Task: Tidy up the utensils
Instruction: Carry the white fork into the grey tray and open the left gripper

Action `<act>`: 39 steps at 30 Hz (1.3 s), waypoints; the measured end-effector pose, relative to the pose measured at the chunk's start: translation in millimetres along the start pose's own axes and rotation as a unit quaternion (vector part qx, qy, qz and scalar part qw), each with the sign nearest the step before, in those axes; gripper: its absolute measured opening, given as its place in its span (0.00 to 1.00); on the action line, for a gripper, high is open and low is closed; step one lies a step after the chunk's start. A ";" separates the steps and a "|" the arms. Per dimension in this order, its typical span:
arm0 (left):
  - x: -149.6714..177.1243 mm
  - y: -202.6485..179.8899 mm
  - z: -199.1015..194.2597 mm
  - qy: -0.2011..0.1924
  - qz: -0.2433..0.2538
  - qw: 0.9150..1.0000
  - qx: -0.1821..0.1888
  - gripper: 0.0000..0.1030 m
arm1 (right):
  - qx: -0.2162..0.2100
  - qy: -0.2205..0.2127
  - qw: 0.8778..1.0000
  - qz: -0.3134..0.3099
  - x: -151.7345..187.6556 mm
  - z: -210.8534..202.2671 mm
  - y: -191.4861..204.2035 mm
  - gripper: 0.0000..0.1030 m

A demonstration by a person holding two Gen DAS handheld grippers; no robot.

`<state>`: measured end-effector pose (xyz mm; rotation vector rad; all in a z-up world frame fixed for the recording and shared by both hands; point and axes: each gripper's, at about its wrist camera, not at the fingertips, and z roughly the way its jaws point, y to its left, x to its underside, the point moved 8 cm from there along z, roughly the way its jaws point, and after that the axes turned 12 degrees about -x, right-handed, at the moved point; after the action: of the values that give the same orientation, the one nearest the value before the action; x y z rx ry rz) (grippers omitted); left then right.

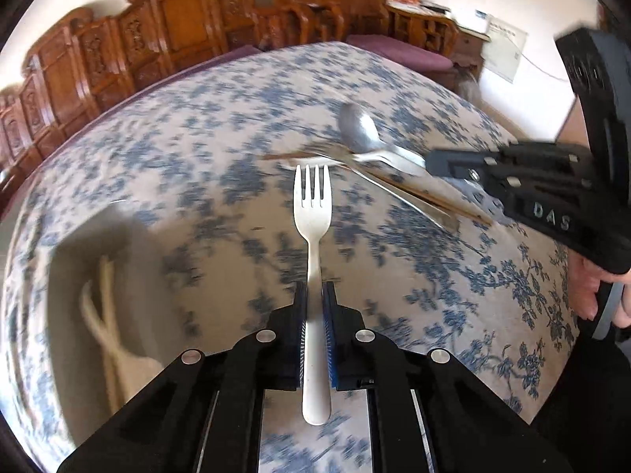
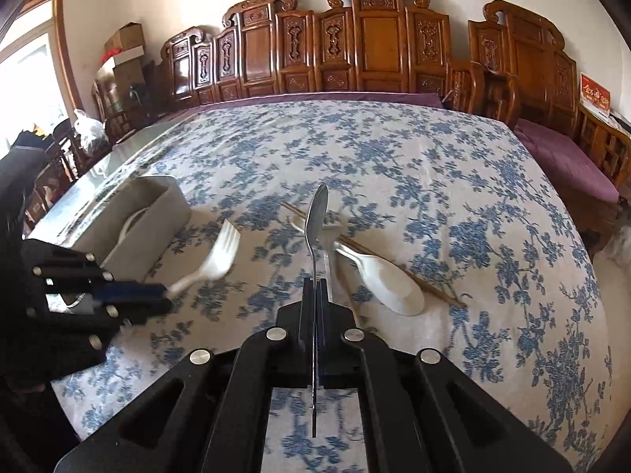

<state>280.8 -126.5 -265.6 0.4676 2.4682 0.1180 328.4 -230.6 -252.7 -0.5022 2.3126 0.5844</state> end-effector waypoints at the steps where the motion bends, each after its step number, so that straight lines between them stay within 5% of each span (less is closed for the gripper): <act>1: 0.0 7.3 -3.2 -0.002 -0.006 1.000 -0.003 0.07 | -0.002 -0.001 1.000 -0.002 -0.8 0.2 4.3 0.02; 20: 15.6 118.0 -22.7 -0.011 -0.101 0.993 -0.055 0.07 | -0.039 -0.002 0.998 -0.043 -4.3 4.6 79.2 0.02; 39: 40.9 145.4 22.6 0.041 -0.154 0.985 -0.066 0.07 | -0.042 0.016 0.998 -0.041 9.4 15.5 97.6 0.02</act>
<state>307.6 23.3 -278.8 0.0228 2.5597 0.1742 281.4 -143.6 -243.5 -0.6480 2.2932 0.6406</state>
